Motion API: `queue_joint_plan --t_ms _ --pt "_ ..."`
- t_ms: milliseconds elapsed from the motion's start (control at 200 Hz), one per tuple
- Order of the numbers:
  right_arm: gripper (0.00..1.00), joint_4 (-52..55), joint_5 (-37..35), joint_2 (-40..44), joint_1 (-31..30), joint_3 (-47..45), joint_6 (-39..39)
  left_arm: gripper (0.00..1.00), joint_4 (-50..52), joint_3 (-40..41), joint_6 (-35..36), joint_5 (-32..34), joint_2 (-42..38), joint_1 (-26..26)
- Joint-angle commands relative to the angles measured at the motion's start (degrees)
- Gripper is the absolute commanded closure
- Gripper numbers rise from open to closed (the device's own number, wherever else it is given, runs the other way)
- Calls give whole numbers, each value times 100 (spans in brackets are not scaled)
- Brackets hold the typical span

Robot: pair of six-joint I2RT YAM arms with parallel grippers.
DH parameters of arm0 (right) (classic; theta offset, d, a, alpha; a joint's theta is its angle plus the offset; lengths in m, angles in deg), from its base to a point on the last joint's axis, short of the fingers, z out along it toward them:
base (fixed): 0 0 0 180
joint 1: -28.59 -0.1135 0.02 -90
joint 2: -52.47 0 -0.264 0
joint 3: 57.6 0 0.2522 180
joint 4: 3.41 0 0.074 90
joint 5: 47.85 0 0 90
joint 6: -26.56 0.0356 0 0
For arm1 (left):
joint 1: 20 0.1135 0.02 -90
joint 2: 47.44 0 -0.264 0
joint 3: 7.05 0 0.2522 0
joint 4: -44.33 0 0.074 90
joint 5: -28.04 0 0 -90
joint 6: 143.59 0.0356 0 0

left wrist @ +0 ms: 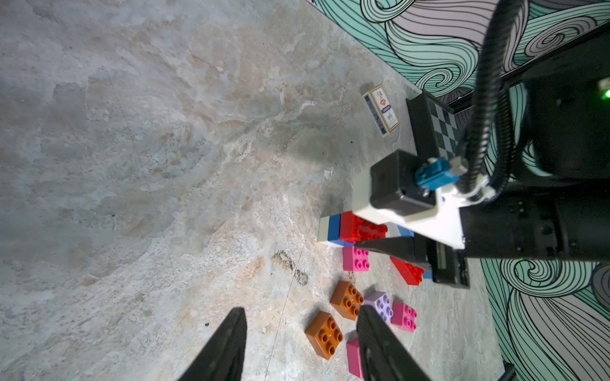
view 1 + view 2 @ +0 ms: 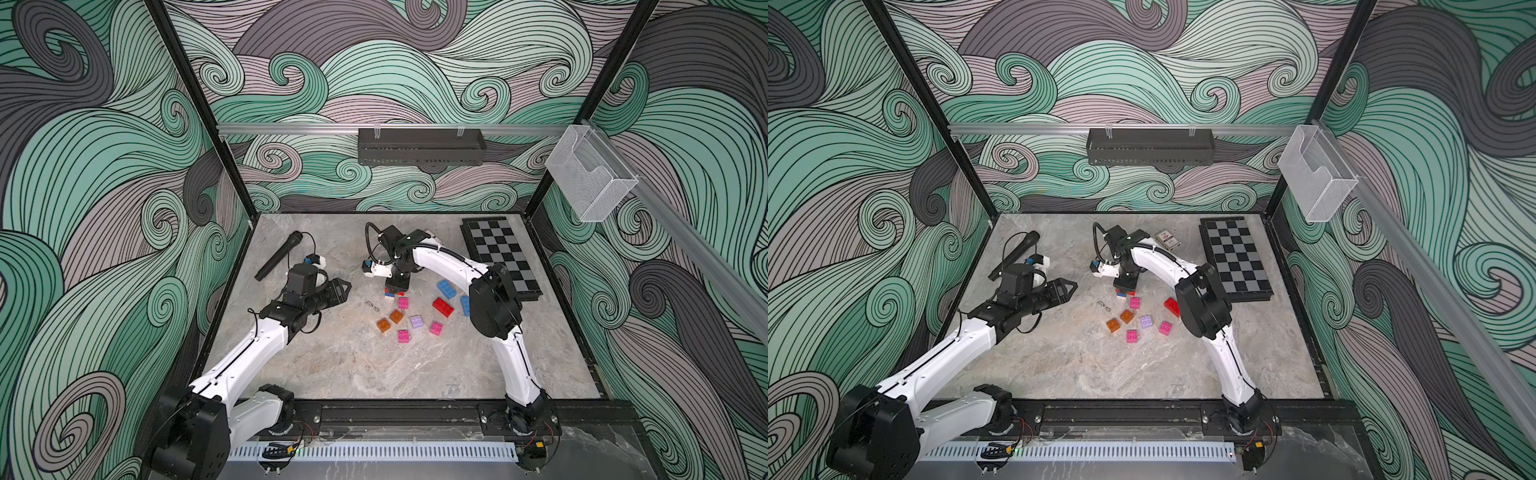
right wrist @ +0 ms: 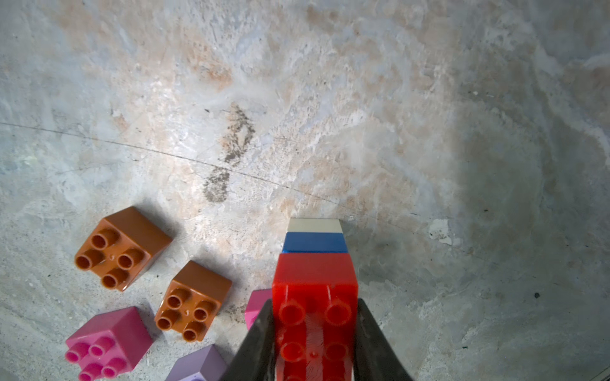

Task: Assemble the letter p with lego
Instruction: Assemble the lego brick with the lego brick.

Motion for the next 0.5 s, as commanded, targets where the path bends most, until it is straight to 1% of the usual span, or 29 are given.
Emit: queue_joint_plan --t_ms 0,315,495 --pt "80 -53 197 341 29 -74 68 45 -134 -6 26 -29 -20 57" --pt "80 -47 152 425 30 -107 138 45 -126 -5 13 -6 -57 59" --pt "79 -54 -31 401 14 -227 68 45 -131 -4 18 -6 -44 61"
